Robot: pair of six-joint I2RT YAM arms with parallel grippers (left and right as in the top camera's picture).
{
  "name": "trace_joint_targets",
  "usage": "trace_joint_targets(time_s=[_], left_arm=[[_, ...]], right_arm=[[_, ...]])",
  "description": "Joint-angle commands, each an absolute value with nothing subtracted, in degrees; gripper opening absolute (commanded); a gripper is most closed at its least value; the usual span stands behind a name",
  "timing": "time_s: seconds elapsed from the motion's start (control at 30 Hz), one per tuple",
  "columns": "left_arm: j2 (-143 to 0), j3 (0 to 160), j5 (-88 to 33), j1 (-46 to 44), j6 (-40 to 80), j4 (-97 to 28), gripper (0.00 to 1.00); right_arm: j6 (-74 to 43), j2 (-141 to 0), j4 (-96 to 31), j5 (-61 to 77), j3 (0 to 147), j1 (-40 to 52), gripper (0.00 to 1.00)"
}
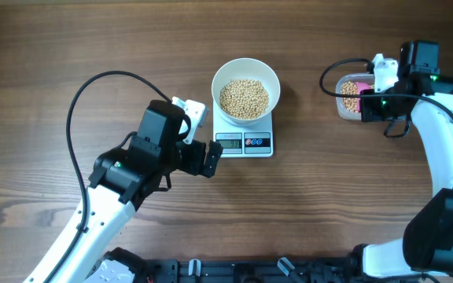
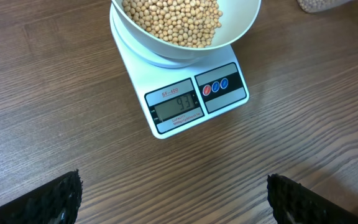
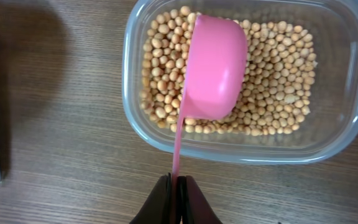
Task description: Scoop item into bowl and weigh 150g on scale
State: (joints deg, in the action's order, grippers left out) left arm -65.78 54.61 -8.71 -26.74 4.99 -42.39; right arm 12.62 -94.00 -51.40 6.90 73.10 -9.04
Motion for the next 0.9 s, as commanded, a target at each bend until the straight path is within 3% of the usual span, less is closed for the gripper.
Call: trace_joint_targets(time_s=[0.0,0.33,0.87], left_arm=[[-65.8,54.8,-9.4,-26.9,3.9,-42.2,1.00],[-65.8,54.8,-9.4,-26.9,3.9,-42.2,1.00],[-65.8,54.8,-9.4,-26.9,3.9,-42.2,1.00]], right_arm=[[12.0,-93.4,-51.9,10.8,72.6,-9.1,0.04],[12.0,-93.4,-51.9,23.0,72.6,-15.7,0.04],[11.7,-97.3,-52.8,30.8,72.6,-21.0,0.04]])
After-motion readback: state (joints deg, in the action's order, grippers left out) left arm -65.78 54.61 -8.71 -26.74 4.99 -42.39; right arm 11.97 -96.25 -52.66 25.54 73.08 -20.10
